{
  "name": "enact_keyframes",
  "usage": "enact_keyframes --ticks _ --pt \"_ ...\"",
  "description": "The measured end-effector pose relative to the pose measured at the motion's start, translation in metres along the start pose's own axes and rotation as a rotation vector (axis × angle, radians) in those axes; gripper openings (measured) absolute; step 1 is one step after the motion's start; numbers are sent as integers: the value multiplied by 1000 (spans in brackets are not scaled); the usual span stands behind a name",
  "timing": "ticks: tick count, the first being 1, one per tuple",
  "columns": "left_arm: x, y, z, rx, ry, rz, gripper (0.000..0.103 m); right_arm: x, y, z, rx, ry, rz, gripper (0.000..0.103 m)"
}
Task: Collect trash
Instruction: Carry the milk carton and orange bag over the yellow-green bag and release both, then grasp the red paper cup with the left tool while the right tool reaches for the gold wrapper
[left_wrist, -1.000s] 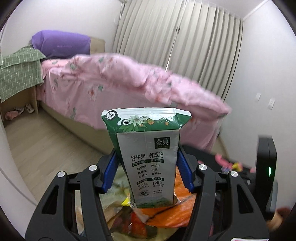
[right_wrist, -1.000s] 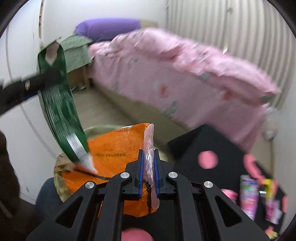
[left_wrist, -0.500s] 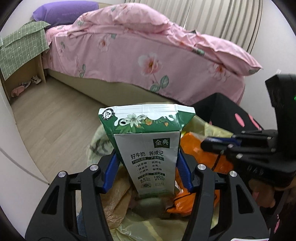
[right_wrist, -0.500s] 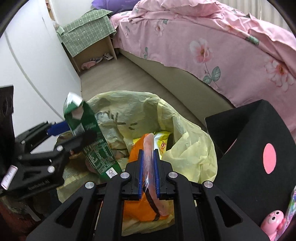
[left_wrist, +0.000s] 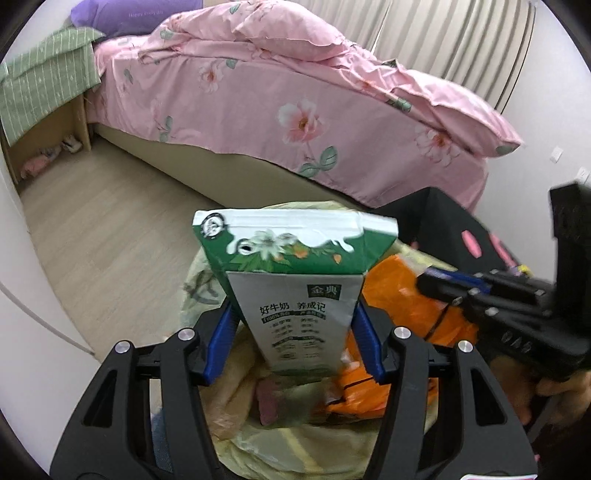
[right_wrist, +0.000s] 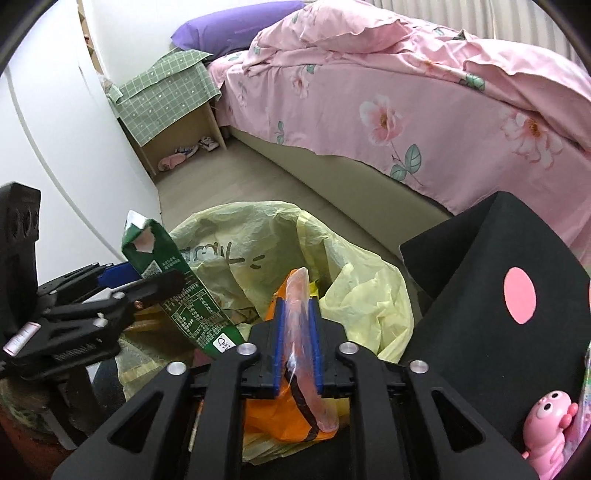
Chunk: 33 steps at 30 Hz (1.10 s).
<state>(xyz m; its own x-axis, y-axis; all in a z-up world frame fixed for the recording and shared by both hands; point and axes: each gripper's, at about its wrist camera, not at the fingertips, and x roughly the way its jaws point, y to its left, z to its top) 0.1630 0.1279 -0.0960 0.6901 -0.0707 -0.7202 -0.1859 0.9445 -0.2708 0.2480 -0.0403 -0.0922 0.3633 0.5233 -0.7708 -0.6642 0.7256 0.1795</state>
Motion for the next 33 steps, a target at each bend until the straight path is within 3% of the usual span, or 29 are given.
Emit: enact_keyframes --ticks 2,4,7,13,18,22,25,27,33 --pt "-3 -1 3 -12 9 -27 66 -7 -2 -2 20 -17 -7 40" --pt "-9 -3 5 6 -14 12 75 -15 -4 -2 31 -41 -16 42" --pt "-20 -5 7 3 -45 36 75 -34 -8 -5 44 -71 -47 42" --pt "-49 -14 15 -20 -122 3 75 -86 -19 -28 49 -128 -122 42" --pt "-67 -51 12 55 -162 -65 75 -136 -35 -63 77 -182 -205 42" --pt "-75 -91 1 127 -167 -161 76 -182 -53 -98 108 -225 -297 44" --pt "-75 -127 -10 204 -160 -251 76 -218 -71 -128 141 -266 -367 58" --pt "-69 -151 -17 249 -110 -326 77 -239 -82 -149 151 -293 -418 58" --pt "-52 -211 -45 378 -14 -397 77 -288 -120 -223 256 -273 -557 58"
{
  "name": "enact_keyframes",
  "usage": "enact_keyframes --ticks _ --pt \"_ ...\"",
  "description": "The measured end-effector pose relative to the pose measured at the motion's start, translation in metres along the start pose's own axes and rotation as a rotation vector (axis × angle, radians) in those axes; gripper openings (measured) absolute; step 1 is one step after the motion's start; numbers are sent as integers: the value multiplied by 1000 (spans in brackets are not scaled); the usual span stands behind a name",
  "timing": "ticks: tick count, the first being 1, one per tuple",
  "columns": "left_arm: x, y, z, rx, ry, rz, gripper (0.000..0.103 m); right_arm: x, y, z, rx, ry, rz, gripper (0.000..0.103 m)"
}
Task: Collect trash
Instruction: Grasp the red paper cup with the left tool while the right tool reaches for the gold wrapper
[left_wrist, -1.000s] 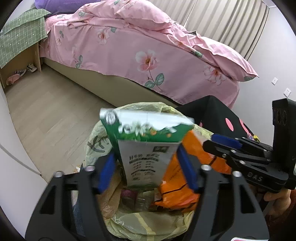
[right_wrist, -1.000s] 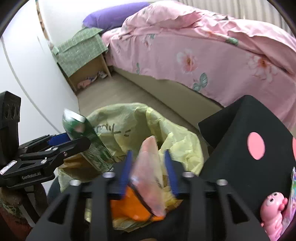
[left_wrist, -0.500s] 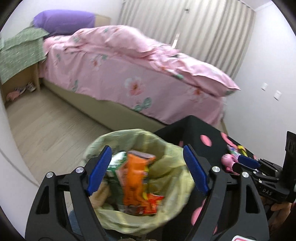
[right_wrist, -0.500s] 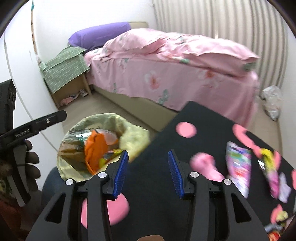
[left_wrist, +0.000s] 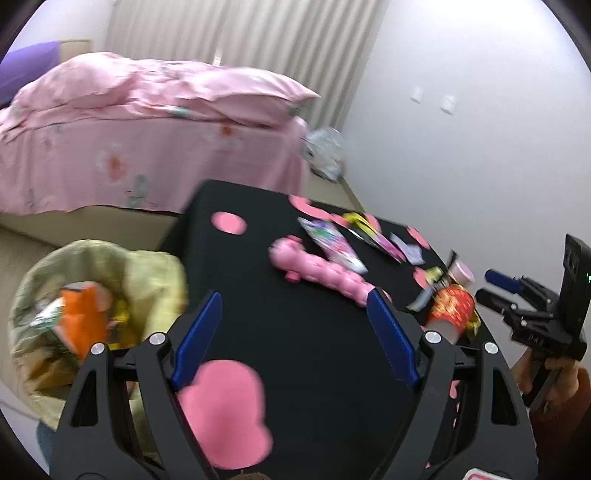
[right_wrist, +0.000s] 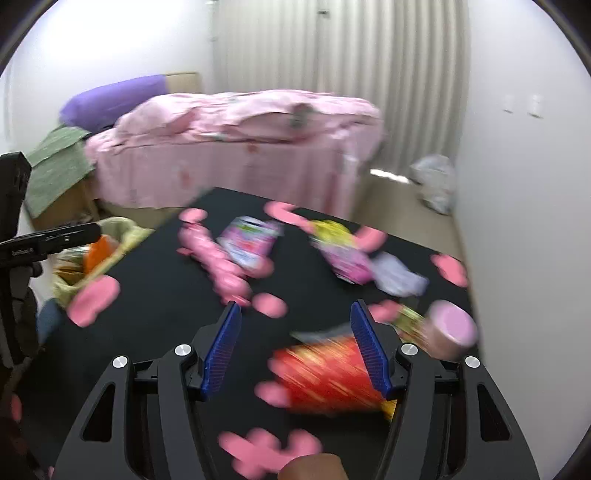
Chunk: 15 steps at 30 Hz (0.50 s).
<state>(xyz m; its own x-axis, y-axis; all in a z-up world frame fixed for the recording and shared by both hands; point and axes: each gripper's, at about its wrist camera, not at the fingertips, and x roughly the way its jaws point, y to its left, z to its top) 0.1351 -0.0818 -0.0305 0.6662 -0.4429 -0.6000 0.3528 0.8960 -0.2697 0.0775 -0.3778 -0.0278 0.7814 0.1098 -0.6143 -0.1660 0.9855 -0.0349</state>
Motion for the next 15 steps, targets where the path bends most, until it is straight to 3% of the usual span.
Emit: enact_keyframes --ticks 6,11,15 --pt "42 -69 -2 122 78 -183 77 -24 -60 -41 89 5 -151 58" --pt "71 -142 -4 223 148 -357 77 -29 -91 -64 167 6 -197 58" --pt "101 -194 -10 368 217 -386 77 -32 -105 -76 214 9 -183 58"
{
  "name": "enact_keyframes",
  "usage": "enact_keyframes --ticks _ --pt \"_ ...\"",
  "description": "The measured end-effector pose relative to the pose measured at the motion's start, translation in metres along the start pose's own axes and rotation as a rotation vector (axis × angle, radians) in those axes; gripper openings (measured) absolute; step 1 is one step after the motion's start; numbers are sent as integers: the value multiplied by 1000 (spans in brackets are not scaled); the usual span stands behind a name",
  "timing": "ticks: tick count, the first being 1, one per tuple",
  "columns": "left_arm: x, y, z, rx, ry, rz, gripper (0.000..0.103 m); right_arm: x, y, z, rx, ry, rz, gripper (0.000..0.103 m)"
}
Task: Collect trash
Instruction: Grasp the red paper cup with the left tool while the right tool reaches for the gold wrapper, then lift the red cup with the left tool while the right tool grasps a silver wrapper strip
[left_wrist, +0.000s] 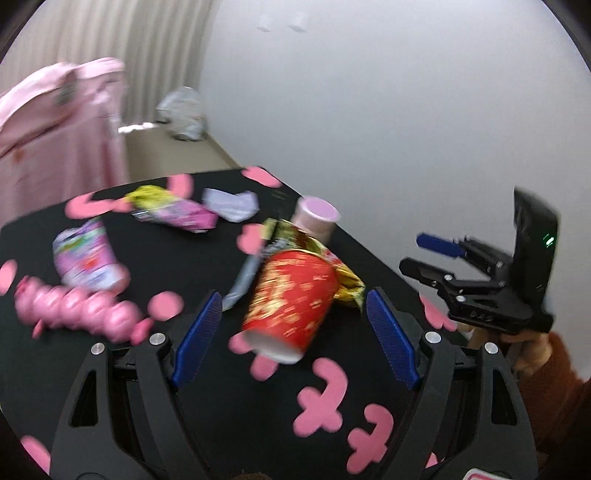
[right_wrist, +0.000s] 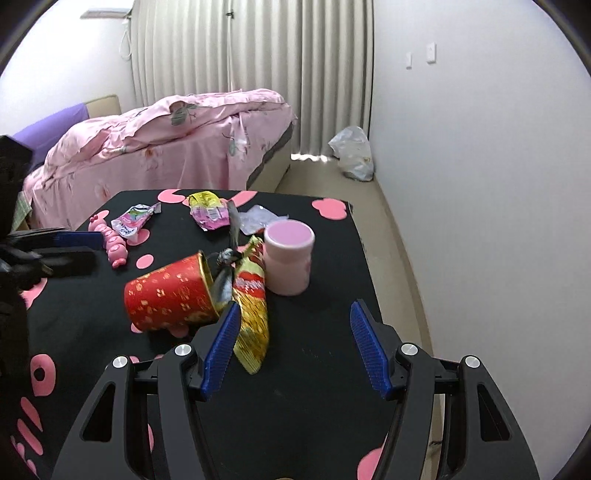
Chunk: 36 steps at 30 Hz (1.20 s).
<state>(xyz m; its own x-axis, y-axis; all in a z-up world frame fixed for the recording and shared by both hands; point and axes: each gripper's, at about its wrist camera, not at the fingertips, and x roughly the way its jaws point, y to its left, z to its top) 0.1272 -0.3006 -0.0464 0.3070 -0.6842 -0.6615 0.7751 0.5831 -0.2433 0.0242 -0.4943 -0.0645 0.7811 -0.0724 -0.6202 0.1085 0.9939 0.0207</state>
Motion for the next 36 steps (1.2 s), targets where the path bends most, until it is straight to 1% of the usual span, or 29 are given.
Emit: enact_keyframes --ticks 1,4,6,7,8,9,11,13,18,22,24,25,28,30,33,36 --pt "13 -6 4 34 30 10 77 0 -2 -2 7 3 5 58" --pt "47 -16 8 104 107 91 77 -1 -9 -8 21 13 17 58" --pt "56 -16 6 120 141 102 77 -1 -12 -12 28 17 23 58" --pt "59 -13 4 111 161 108 75 0 -13 -13 32 20 28 58" --pt "59 -9 2 82 181 106 66 1 -13 -15 35 24 36 58" --pt "57 -2 -2 34 200 94 60 2 -13 -16 37 27 42 58" --pt "49 6 -7 -27 195 50 57 6 -9 -17 37 33 56 58" --pt "38 14 -16 -62 192 15 56 11 -5 -17 31 38 68 58" --pt "-1 22 -41 -73 168 93 56 18 15 -12 3 34 101 58" --pt "-37 31 -60 -69 141 227 56 20 33 0 -29 17 130 56" --pt "-52 41 -67 -112 122 274 56 24 44 8 -56 8 131 54" --pt "-61 49 -72 -159 108 294 56 27 51 12 -72 2 125 52" --pt "-73 65 -77 -238 84 328 56 41 67 28 -107 -17 117 52" --pt "-81 72 -81 -258 73 350 56 57 75 39 -129 0 104 52" --pt "-90 76 -86 -278 64 346 57 83 83 48 -140 36 97 52" --pt "-96 82 -90 -308 54 331 57 103 85 51 -139 64 81 47"
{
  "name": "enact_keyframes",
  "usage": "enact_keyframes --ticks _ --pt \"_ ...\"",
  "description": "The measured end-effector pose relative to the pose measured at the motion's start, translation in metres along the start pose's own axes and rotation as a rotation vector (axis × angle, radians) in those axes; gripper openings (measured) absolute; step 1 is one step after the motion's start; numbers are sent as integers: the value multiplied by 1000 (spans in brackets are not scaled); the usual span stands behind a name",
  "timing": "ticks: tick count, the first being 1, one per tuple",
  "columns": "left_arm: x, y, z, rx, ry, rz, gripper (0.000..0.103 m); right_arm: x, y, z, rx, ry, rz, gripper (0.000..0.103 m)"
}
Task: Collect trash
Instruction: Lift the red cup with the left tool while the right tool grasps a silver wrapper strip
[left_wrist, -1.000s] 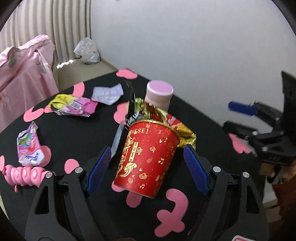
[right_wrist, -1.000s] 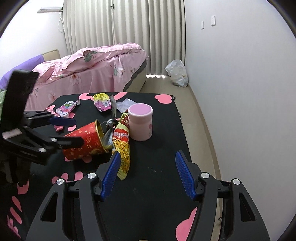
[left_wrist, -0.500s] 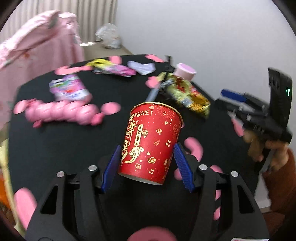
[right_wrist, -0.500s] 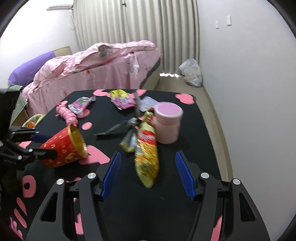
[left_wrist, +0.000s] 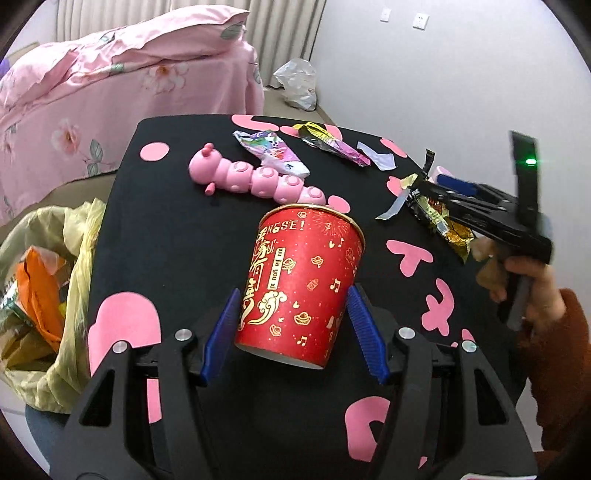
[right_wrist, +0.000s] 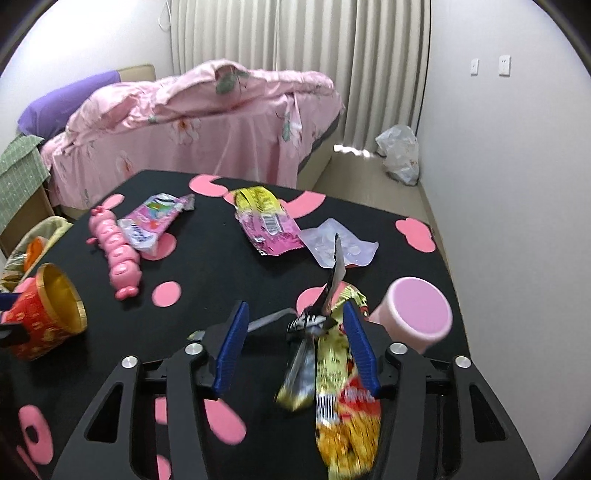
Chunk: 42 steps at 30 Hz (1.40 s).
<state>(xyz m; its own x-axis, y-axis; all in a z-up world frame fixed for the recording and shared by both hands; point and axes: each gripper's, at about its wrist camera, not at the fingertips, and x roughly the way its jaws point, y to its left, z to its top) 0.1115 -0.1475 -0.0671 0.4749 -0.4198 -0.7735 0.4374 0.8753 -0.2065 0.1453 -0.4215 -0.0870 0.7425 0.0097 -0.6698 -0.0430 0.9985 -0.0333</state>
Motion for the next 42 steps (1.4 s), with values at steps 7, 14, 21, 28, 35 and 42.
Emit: enact_keyframes --ticks 7,14,21,28,35,42 --pt "1 6 -1 -25 -17 -12 58 8 14 -5 37 69 135 41" --pt "-8 15 0 -59 -39 5 58 -33 37 -26 -21 47 260 41" --pt "-10 17 0 -86 -50 5 58 -30 7 -32 74 21 137 41" --pt "-7 14 -1 -64 -41 5 58 16 10 -18 44 65 83 41" --pt "-6 13 -1 -57 -36 0 58 21 28 -17 -25 86 90 19" --pt "-7 7 1 -45 -23 -45 58 -18 29 -31 27 52 173 5"
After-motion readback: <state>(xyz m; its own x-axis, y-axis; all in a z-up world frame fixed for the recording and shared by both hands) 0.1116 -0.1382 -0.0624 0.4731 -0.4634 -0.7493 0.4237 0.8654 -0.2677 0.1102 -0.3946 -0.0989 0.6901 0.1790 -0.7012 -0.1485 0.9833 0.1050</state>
